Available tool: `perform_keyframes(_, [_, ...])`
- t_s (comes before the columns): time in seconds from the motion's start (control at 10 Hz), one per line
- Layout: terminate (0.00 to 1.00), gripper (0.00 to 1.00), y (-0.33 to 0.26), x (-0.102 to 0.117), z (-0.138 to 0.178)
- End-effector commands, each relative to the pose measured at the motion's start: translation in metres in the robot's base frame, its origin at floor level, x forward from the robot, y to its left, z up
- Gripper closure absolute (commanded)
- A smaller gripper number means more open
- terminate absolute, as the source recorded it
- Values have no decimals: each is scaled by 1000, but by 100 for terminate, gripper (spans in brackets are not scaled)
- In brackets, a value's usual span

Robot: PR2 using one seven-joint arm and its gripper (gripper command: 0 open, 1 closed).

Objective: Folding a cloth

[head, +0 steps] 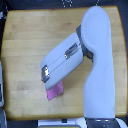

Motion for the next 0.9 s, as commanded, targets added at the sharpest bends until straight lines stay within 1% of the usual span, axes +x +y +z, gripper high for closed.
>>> perform_keyframes(0.0, [0, 100, 13, 12, -20])
perform_keyframes(0.7, [0, 100, 16, 8, -15])
perform_keyframes(0.8, [0, 0, 24, 13, -19])
